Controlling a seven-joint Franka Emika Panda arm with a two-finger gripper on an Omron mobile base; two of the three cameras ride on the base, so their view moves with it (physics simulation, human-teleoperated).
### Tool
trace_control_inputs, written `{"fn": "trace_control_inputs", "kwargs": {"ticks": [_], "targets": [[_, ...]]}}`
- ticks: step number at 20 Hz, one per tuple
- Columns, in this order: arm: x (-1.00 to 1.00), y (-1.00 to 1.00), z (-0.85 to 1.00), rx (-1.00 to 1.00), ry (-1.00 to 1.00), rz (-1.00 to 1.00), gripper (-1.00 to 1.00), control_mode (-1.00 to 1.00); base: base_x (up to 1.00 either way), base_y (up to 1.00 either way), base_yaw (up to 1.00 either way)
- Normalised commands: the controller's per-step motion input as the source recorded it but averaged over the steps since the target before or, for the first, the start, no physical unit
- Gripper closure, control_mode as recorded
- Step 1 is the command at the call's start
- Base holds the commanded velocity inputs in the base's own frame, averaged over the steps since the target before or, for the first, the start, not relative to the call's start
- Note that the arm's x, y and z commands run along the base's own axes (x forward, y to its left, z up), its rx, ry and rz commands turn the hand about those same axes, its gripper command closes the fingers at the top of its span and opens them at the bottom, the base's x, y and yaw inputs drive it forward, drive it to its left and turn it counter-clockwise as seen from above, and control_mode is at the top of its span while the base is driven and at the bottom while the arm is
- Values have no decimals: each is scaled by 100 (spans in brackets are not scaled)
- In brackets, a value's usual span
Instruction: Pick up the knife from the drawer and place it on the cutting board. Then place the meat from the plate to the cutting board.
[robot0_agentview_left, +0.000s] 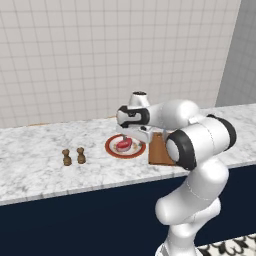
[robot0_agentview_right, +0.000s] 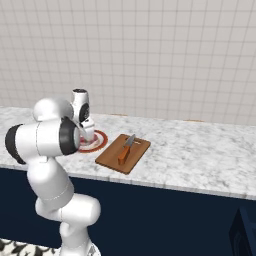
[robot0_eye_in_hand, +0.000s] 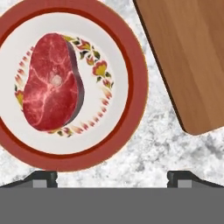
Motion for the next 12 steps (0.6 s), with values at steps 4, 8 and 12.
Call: {"fn": "trace_control_inputs", "kwargs": {"ticks": [4,8,12], "targets": [[26,0,-25,0,0,-3,-100,-100,0,0,0],[19,0,-26,0,0,-2,-100,-100,0,0,0],[37,0,-22,0,0,0,-100,-100,0,0,0]]}}
